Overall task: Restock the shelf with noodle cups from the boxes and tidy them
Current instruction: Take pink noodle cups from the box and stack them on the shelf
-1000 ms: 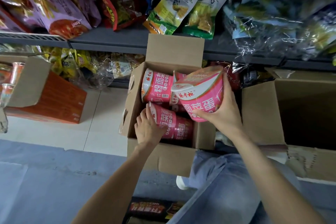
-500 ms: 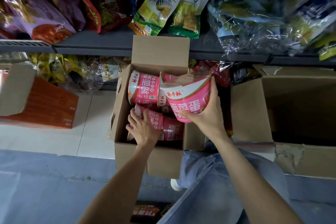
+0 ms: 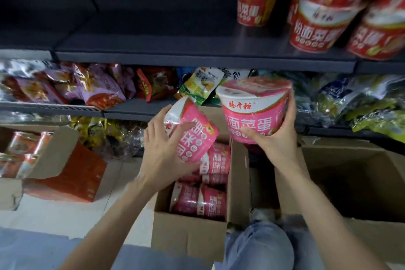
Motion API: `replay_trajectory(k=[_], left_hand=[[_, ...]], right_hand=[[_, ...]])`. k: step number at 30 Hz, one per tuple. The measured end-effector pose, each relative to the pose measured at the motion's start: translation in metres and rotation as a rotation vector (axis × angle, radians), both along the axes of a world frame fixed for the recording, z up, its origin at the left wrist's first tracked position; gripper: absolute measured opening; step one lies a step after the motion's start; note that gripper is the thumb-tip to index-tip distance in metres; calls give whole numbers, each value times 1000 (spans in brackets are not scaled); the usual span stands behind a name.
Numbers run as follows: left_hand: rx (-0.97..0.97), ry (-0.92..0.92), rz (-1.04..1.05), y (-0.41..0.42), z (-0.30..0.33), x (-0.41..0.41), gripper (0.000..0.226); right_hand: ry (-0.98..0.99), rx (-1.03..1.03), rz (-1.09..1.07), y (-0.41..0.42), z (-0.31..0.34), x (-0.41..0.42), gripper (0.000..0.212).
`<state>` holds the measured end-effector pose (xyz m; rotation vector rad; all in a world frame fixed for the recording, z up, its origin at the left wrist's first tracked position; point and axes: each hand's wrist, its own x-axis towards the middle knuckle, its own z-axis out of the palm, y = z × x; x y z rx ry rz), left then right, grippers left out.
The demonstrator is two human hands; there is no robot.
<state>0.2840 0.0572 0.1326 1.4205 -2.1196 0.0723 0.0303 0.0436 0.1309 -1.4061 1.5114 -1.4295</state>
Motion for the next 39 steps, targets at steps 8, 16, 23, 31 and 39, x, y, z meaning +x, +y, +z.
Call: replay_trajectory(k=[8,16,23,31,39], left_hand=[[-470,-230,-172,-79,93,9,61],[-682,-343,-191,-157,132,-30,73],[-902,-360,-315,-212,152,-88,72],[-645,-413,-328,-260,158,-164,86],[-121,359,-59,-255,117,-159,64]], right_hand=[[63,-311,-159,-126,73,7,127],[289,1,-373,-191,64,0,100],[112,-397,26,-124,124,-2,65],[360,-246,-148,-173,135,-41,75],[625,-295,-142,-195,121,-52,78]])
